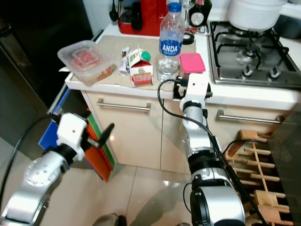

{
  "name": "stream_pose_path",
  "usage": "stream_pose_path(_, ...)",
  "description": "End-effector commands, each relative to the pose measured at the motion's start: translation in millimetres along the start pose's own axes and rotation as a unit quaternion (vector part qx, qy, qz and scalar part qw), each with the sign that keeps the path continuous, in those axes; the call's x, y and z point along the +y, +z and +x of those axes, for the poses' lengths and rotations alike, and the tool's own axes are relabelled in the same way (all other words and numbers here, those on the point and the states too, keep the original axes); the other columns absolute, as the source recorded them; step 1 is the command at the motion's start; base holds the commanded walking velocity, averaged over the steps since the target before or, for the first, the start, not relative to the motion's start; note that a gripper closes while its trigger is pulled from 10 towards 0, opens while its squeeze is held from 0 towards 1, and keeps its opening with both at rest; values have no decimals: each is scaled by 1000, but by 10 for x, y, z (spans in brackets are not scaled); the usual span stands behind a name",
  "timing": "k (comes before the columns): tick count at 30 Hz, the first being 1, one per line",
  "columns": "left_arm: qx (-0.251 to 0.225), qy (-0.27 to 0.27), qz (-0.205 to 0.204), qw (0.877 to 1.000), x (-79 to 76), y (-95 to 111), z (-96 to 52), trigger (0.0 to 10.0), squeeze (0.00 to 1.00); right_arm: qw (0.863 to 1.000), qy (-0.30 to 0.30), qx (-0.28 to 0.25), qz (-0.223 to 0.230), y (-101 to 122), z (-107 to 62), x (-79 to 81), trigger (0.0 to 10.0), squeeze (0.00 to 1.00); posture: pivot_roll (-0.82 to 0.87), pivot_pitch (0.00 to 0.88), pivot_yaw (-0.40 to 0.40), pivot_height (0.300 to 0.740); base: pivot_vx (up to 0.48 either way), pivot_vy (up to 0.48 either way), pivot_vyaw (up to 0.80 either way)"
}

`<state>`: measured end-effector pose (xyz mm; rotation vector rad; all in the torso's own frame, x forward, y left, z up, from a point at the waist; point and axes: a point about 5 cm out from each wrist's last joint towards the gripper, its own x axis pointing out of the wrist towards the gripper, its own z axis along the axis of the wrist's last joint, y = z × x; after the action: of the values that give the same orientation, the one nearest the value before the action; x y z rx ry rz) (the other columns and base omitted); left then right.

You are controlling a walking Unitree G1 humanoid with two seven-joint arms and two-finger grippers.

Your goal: Restocking fridge

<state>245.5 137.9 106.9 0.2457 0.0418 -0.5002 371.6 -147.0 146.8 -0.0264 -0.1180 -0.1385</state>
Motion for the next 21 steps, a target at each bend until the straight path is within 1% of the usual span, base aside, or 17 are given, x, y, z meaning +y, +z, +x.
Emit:
stream_pose_path(1, -4, -7, 10, 1000, -20, -45, 1, 10000, 0, 1000, 0, -8, 10, 64, 37, 51, 10000, 0, 182, 68, 91, 740, 0, 0, 0)
stream_pose_path(5, -14, -30, -4, 999, -105, -114, 35, 10000, 0, 1000, 3, 2, 13, 46, 63, 95, 10000, 0, 176, 69, 89, 740, 0, 0, 0)
stream_pose_path(10, -26, -33, -20, 999, -128, -132, 38, 10000, 0, 1000, 9, 1, 15, 71, 92, 126, 10000, 0, 175, 72, 87, 740, 0, 0, 0)
stream_pose_path(13, -27, -33, -40, 998, -137, -165, 0, 10000, 0, 1000, 13, 4, 16, 87, 115, 147, 10000, 0, 174, 75, 85, 740, 0, 0, 0)
stream_pose_path(14, -27, -32, -42, 998, -136, -177, -20, 10000, 0, 1000, 12, 8, 17, 84, 120, 149, 10000, 286, 175, 75, 84, 740, 0, 0, 0)
stream_pose_path(15, -28, -29, -47, 998, -135, -194, -41, 10000, 0, 1000, 11, 10, 17, 80, 125, 149, 10000, 808, 176, 77, 83, 740, 0, 0, 0)
stream_pose_path(16, -28, -28, -49, 998, -135, -204, -55, 10000, 0, 1000, 11, 11, 17, 78, 127, 148, 10000, 808, 176, 77, 83, 740, 0, 0, 0)
stream_pose_path(17, -29, -26, -51, 998, -134, -222, -73, 10000, 0, 1000, 11, 12, 17, 75, 130, 150, 10000, 1000, 178, 78, 81, 740, 0, 0, 0)
stream_pose_path(18, -28, -19, -64, 997, -135, -248, -98, 10000, 0, 1000, 14, 13, 17, 68, 131, 156, 10000, 1000, 178, 79, 80, 740, 0, 0, 0)
stream_pose_path(19, -27, -17, -68, 997, -135, -254, -106, 10000, 0, 1000, 14, 14, 17, 65, 131, 157, 10000, 1000, 178, 79, 80, 740, 0, 0, 0)
stream_pose_path(21, -29, -15, -65, 997, -132, -248, -114, 10000, 0, 1000, 16, 14, 16, 62, 127, 165, 10000, 1000, 177, 79, 79, 740, 0, 0, 0)
